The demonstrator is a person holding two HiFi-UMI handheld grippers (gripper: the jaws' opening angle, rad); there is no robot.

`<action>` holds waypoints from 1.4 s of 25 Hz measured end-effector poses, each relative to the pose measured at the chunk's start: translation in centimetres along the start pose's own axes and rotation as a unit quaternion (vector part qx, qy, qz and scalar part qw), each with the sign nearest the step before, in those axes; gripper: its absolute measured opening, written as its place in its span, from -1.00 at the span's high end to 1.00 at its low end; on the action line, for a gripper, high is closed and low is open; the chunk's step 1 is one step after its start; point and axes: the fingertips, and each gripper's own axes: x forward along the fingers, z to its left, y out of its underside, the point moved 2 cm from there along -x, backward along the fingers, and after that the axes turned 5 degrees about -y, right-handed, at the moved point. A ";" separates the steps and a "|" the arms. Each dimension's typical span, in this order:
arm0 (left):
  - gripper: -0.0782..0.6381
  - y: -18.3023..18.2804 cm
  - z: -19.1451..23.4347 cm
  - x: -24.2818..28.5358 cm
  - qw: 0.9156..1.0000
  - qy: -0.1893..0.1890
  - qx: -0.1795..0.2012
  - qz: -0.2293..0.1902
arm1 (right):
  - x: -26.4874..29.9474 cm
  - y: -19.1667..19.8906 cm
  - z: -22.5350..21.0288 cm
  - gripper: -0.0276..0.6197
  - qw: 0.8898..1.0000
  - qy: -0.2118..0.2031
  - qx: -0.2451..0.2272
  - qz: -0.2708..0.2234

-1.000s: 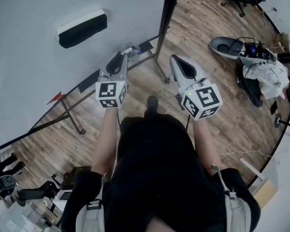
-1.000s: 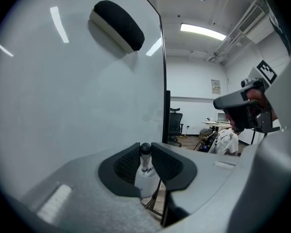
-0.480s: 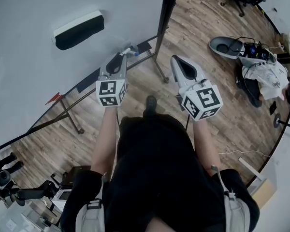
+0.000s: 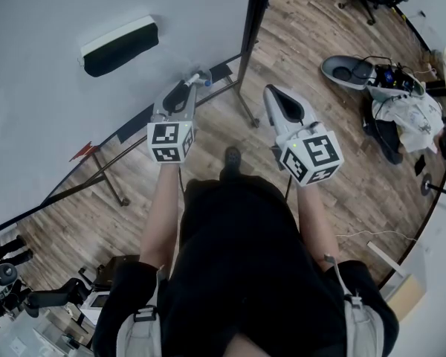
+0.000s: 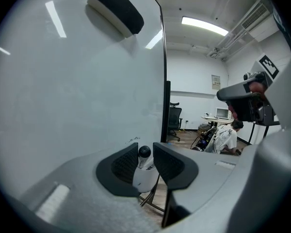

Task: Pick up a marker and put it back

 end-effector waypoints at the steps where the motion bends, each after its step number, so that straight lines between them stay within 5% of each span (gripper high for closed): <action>1: 0.48 -0.1 -0.1 0.0 1.000 0.001 0.001 -0.001 | 0.0 0.0 0.0 0.91 1.000 0.000 0.000 -0.001; 18: 0.33 -0.4 -0.3 -0.4 1.000 0.007 0.010 -0.007 | -0.4 0.1 0.3 0.91 1.000 0.003 0.000 -0.010; 35: 0.34 -1.4 0.9 -5.3 0.999 0.033 0.009 -0.039 | -0.5 0.9 5.2 0.91 1.000 0.012 -0.006 -0.016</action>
